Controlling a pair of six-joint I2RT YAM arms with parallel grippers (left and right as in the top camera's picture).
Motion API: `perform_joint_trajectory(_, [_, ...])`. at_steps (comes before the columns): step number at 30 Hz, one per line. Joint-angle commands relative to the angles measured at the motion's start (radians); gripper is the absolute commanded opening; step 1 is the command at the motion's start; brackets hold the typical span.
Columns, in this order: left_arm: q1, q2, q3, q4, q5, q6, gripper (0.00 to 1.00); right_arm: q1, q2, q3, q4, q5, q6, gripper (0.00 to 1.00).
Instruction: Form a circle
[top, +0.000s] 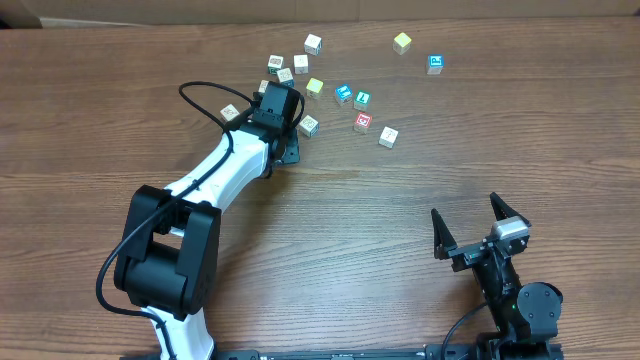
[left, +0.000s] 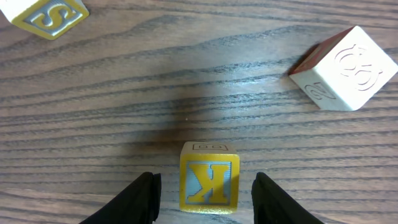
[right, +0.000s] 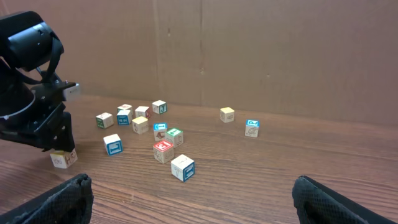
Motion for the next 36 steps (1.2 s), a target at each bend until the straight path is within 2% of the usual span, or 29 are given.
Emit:
perform_joint_trajectory(1, [0.004, 0.009, -0.027, 0.012, -0.014, -0.011, 0.45, -0.001, -0.008, -0.010, 0.006, 0.002, -0.004, 1.00])
perform_joint_trajectory(8, [0.004, 0.009, -0.028, 0.014, -0.013, -0.011, 0.44, -0.001, -0.008, -0.010, 0.006, 0.003, -0.004, 1.00])
perform_joint_trajectory(11, [0.004, 0.009, -0.030, 0.018, -0.013, -0.011, 0.33, -0.001, -0.008, -0.010, 0.006, 0.003, -0.004, 1.00])
perform_joint_trajectory(20, [0.004, 0.009, -0.030, 0.026, -0.014, -0.010, 0.27, -0.001, -0.008, -0.010, 0.006, 0.003, -0.004, 1.00])
perform_joint_trajectory(24, [0.005, 0.009, -0.029, 0.075, -0.014, 0.011, 0.17, -0.001, -0.008, -0.010, 0.006, 0.003, -0.004, 1.00])
perform_joint_trajectory(36, [0.013, 0.009, -0.010, 0.216, -0.015, 0.032, 0.21, -0.001, -0.008, -0.010, 0.006, 0.003, -0.004, 1.00])
